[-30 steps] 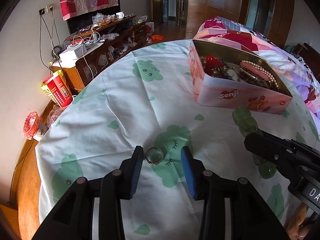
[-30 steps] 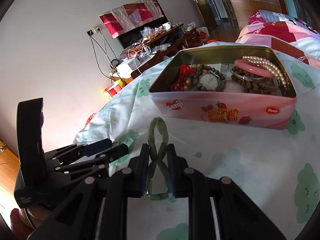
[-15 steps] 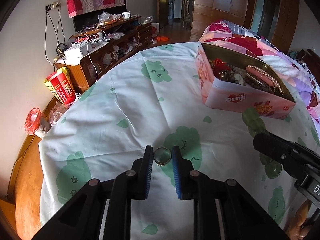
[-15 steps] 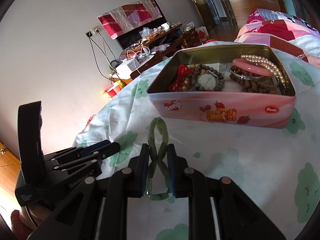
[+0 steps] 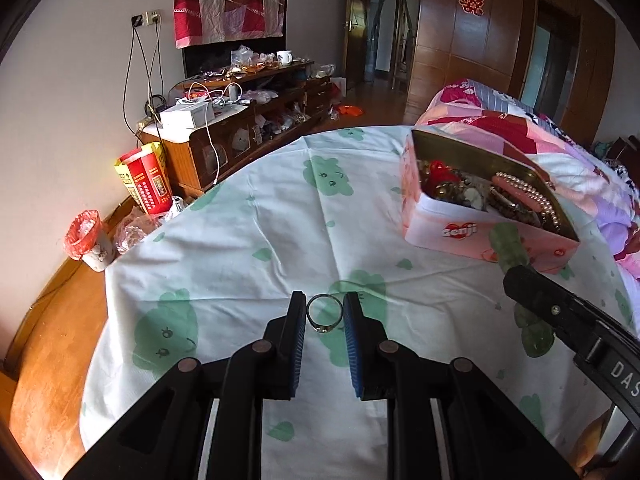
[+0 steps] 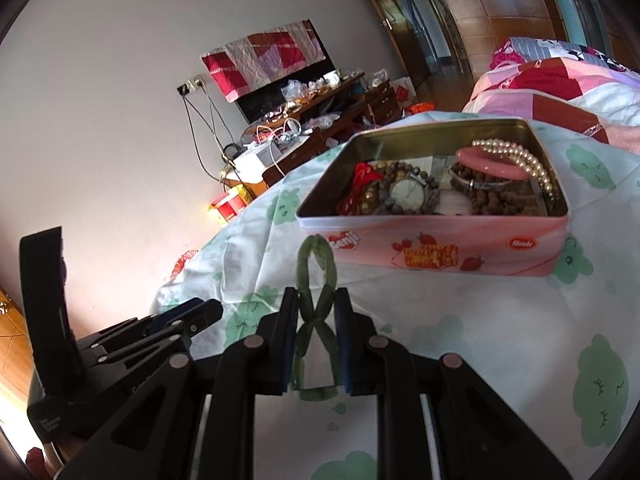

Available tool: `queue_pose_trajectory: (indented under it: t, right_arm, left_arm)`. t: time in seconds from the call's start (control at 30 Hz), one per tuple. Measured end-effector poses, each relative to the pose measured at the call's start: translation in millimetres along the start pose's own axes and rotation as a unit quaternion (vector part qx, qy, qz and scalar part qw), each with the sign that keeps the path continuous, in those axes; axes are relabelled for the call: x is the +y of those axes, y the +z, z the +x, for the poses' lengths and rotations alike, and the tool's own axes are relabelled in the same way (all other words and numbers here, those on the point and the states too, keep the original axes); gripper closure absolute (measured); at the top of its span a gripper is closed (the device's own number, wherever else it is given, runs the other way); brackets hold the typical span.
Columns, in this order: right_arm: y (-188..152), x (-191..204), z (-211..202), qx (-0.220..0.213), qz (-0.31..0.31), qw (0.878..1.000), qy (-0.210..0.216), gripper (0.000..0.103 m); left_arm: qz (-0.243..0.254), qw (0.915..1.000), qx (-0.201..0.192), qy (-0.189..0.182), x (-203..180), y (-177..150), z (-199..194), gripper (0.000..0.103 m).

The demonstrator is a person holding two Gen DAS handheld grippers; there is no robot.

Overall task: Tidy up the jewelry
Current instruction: 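Carry the green bangle in the right gripper over the tin while the left carries the ring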

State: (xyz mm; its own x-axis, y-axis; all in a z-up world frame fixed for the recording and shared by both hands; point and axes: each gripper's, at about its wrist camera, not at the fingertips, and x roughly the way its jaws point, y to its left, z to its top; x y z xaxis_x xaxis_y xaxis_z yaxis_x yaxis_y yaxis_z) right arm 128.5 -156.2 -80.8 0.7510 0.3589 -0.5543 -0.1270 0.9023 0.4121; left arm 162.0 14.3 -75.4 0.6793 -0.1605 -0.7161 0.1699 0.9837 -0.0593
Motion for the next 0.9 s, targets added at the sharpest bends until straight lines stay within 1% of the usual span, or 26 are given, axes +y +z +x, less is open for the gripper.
queue_pose_trajectory:
  t: [0.1, 0.23, 0.37, 0.57, 0.73, 0.9]
  right_arm:
    - [0.5, -0.1, -5.9, -0.015, 0.0, 1.0, -0.008, 0.082]
    - [0.3, 2.5, -17.4, -0.041, -0.004, 0.999, -0.024, 0.082]
    - [-1.7, 3.8, -25.9, -0.049, -0.005, 0.998, -0.041, 0.082]
    - [-3.2, 3.9, -44.1, -0.061, -0.017, 0.996, -0.064, 0.082]
    - [11.5, 1.5, -66.5, -0.095, -0.019, 0.993, -0.073, 0.082]
    - [36.7, -3.5, -74.9, -0.121, -0.023, 0.99, -0.075, 0.082]
  left_arm:
    - [0.003, 1.0, 0.001, 0.0, -7.0, -4.1, -1.5, 0.084]
    - [0.011, 0.9998, -0.014, -0.006, -15.0, -3.0, -12.3, 0.084]
    - [0.02, 0.9992, -0.035, -0.003, -22.1, 0.5, -26.0, 0.084]
    - [0.014, 0.9986, -0.047, -0.019, -28.8, 4.9, -34.6, 0.084]
    - [0.01, 0.9972, -0.06, -0.043, -40.0, 14.2, -39.9, 0.084]
    - [0.012, 0.9944, -0.079, -0.07, -55.7, 36.9, -39.3, 0.084]
